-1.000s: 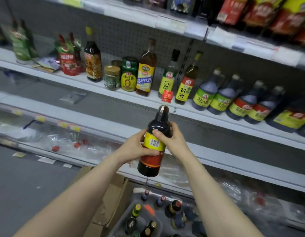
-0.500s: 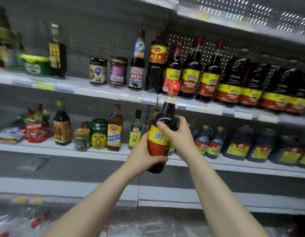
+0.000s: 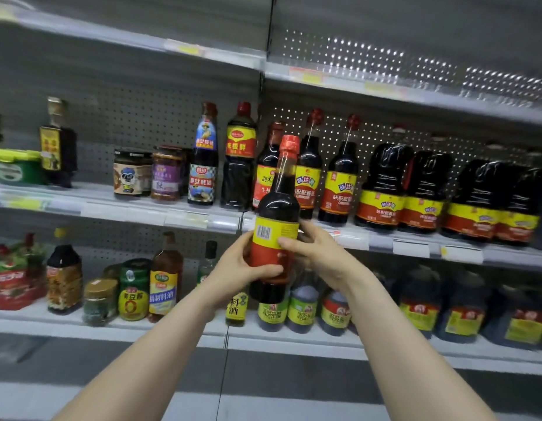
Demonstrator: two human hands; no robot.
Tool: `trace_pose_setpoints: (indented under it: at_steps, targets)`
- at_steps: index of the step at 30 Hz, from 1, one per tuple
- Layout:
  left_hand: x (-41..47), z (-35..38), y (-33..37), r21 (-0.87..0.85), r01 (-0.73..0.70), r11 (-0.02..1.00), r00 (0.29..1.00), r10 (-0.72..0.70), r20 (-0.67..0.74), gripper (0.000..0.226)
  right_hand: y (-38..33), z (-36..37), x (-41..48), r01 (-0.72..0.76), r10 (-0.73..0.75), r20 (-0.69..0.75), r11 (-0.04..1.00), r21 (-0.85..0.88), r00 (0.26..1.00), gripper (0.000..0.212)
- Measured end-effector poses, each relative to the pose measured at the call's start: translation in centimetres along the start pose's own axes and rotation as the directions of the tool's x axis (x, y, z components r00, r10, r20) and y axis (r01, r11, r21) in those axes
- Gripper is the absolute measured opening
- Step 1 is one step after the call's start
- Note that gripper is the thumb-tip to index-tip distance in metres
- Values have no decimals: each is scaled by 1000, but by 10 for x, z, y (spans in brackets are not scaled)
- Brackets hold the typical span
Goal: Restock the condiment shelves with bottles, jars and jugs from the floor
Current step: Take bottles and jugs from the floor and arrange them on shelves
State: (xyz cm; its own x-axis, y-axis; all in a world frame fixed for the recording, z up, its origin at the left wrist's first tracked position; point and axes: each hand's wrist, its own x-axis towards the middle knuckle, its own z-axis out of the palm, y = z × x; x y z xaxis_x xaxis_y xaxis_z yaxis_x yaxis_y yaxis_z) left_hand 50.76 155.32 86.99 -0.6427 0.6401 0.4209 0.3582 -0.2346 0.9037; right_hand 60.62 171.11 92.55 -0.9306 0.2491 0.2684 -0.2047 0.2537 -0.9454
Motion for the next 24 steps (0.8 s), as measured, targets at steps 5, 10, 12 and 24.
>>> trace_pose_setpoints:
  at_steps: [5, 10, 12, 24]
  targets:
    - [38, 15, 2, -26, 24, 999, 995, -21, 101, 73, 2, -37, 30, 68, -69, -20, 996, -53, 997, 46]
    - [70, 36, 11, 36, -26, 999, 997, 23, 70, 68, 3, -65, 60, 140, -171, -141, 968, -208, 975, 61]
    - [82, 52, 13, 122, -80, 989, 997, 80, 7, 73, 0, -76, 69, 155, -213, -206, 952, -264, 955, 65]
    - [134, 104, 17, 35, -171, 985, 984, 173, -42, 81, -6, -163, 67, 122, -120, 36, 991, -57, 992, 59]
